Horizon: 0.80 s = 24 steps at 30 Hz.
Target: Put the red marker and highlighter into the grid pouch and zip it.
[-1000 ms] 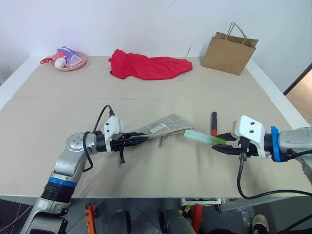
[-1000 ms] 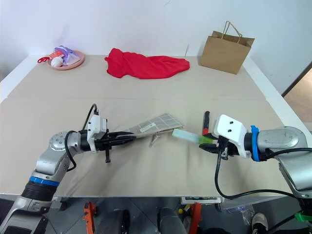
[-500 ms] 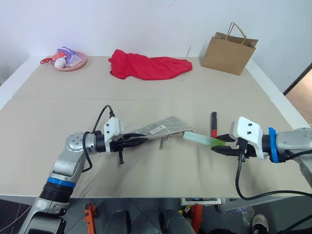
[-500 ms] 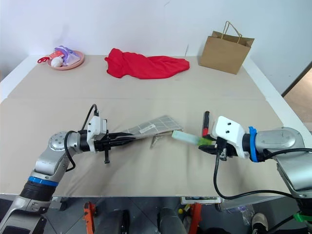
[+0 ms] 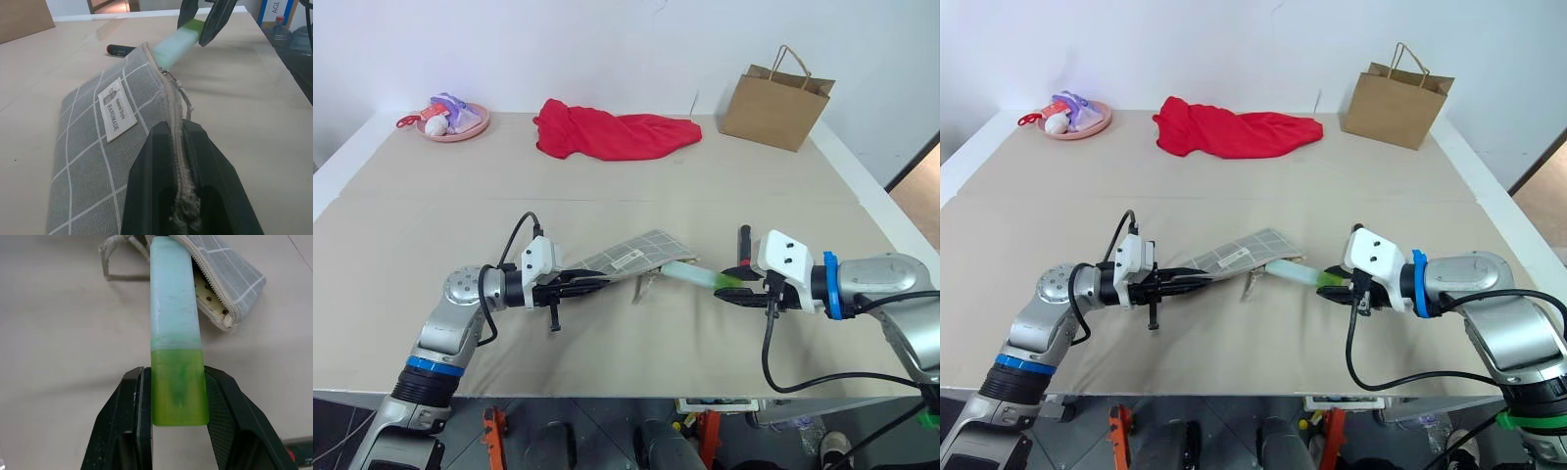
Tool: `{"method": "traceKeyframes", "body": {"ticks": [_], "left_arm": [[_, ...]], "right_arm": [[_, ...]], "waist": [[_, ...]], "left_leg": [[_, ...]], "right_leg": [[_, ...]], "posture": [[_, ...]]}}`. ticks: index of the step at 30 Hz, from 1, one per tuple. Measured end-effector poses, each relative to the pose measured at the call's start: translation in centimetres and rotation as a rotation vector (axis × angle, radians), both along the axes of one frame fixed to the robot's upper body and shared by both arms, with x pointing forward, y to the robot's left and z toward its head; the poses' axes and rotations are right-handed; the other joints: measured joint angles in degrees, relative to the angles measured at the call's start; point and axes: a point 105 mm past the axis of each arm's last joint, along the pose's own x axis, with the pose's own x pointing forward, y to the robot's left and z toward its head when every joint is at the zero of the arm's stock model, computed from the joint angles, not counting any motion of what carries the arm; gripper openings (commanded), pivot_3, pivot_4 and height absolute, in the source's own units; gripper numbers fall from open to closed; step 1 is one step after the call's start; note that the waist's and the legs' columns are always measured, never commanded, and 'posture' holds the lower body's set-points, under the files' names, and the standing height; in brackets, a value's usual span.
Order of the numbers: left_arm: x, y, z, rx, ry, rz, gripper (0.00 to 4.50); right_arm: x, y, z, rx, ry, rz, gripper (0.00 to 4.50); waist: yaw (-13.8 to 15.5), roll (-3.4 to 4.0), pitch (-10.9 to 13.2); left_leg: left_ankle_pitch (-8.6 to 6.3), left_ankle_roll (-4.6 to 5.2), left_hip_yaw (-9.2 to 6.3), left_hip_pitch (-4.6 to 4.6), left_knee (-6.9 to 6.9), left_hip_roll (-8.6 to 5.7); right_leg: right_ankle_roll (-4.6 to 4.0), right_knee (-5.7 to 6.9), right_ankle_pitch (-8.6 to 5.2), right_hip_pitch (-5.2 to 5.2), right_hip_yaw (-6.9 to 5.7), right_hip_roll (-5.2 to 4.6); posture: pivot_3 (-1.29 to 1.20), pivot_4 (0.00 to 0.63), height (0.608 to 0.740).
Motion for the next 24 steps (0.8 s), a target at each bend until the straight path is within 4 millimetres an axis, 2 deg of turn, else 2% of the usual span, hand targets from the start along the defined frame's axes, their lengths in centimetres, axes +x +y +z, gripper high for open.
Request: {"method": "traceKeyframes", "body": {"ticks": [2, 7, 11, 18, 20, 22, 24], "left_arm": [[0.0, -0.1, 0.0, 0.000, 0.001, -0.003, 0.00], [-0.1, -0.2, -0.2, 0.005, 0.007, -0.010, 0.00], [0.0, -0.1, -0.2, 0.006, 0.008, -0.010, 0.00], [-0.1, -0.1, -0.4, 0.010, 0.015, -0.022, 0.00], [0.0, 0.0, -0.5, 0.012, 0.021, -0.019, 0.00], [0.0, -0.1, -0.3, 0.012, 0.017, -0.021, 0.00], [0.1, 0.1, -0.3, 0.013, 0.017, -0.018, 0.00]], "right_arm": [[0.2, 0.8, -0.3, 0.008, 0.000, 0.017, 1.12], [0.2, 3.9, -2.5, 0.008, 0.043, 0.088, 1.12], [0.6, 4.7, -2.2, -0.014, 0.005, 0.105, 1.12], [0.4, 5.9, -2.9, -0.052, -0.013, 0.161, 1.12], [0.7, 7.0, -3.1, -0.024, -0.017, 0.179, 1.12], [0.8, 8.0, -3.3, 0.015, -0.011, 0.189, 2.15], [0.9, 8.6, -3.4, 0.038, -0.008, 0.192, 2.50]], "waist": [[-0.1, 0.00, 0.0], [-0.1, 0.00, 0.0], [0.0, -0.01, 0.0], [0.0, -0.01, 0.0], [-0.2, -0.01, 0.0], [-0.1, -0.01, 0.0], [-0.1, -0.02, 0.0]], "left_leg": [[0.00, 0.00, -0.01, 0.03, 0.00, 0.02], [0.00, 0.00, -0.01, -0.01, -0.01, 0.04], [0.00, 0.00, 0.00, -0.02, 0.01, 0.03], [0.00, 0.00, -0.02, -0.02, 0.01, 0.03], [0.00, 0.00, 0.00, 0.01, 0.01, 0.06], [0.02, -0.02, -0.02, 0.00, 0.02, 0.04], [0.02, -0.02, -0.03, 0.00, 0.02, 0.04]], "right_leg": [[-0.05, 0.00, 0.03, -0.01, 0.02, 0.05], [-0.08, 0.06, 0.02, -0.05, -0.04, 0.08], [-0.06, 0.05, 0.02, -0.04, 0.00, 0.01], [-0.08, 0.06, 0.02, -0.04, -0.07, 0.06], [-0.12, 0.06, 0.05, -0.04, -0.04, 0.09], [-0.12, 0.11, 0.05, -0.04, -0.08, 0.09], [-0.12, 0.11, 0.04, -0.04, -0.10, 0.09]], "posture": [[0.00, 0.150, 0.740], [0.00, 0.150, 0.740], [0.00, 0.150, 0.740], [0.00, 0.150, 0.740], [0.00, 0.150, 0.740], [0.00, 0.150, 0.740], [0.00, 0.150, 0.740]]}}
